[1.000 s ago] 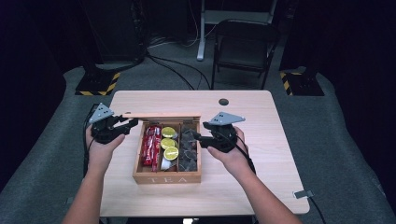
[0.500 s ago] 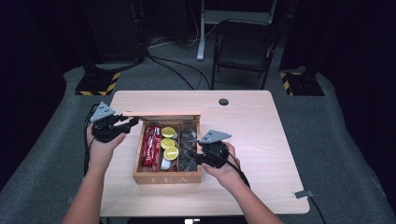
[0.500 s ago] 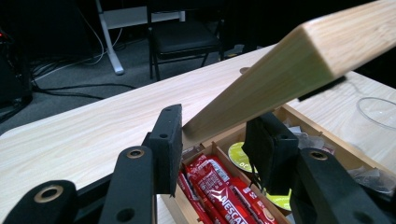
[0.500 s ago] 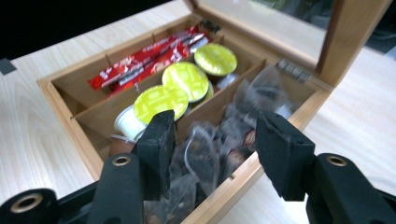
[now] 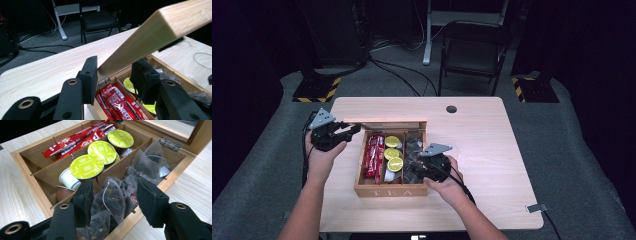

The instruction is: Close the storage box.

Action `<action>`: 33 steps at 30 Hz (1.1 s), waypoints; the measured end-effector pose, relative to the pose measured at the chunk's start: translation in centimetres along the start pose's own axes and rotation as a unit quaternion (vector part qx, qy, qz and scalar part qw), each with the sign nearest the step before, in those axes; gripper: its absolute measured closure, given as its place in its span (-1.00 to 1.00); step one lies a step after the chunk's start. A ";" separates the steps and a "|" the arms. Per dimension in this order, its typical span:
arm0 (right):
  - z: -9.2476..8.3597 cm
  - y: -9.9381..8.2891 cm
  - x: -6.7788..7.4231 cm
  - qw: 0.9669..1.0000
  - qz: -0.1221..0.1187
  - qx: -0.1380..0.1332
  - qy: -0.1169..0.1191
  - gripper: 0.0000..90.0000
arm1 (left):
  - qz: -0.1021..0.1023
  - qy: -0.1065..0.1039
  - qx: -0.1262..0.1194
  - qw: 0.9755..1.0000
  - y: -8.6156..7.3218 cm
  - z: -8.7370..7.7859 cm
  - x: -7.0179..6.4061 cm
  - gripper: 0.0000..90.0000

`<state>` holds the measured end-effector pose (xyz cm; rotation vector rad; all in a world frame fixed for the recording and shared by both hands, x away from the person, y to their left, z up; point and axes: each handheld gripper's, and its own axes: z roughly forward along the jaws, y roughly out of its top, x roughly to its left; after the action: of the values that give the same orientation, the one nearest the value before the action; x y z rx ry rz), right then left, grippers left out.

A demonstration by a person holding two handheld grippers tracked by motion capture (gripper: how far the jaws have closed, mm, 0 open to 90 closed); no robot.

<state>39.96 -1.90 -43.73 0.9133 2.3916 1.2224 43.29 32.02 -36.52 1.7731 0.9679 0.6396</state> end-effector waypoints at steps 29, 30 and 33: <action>3.8 -1.4 0.1 0.999 -0.013 0.045 0.028 0.41 | 0.002 -0.002 0.001 1.000 -0.1 0.1 0.1 0.26; 3.8 -1.4 0.0 0.999 -0.016 0.044 0.029 0.43 | 0.002 -0.003 0.001 1.000 -0.1 0.1 0.1 0.26; 3.8 -1.4 0.0 0.998 -0.016 0.045 0.028 0.50 | 0.001 -0.003 0.001 1.000 -0.2 0.1 0.1 0.26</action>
<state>41.34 -0.20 -47.13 0.8732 2.5135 1.1524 43.36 32.08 -36.69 1.7763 0.9632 0.6340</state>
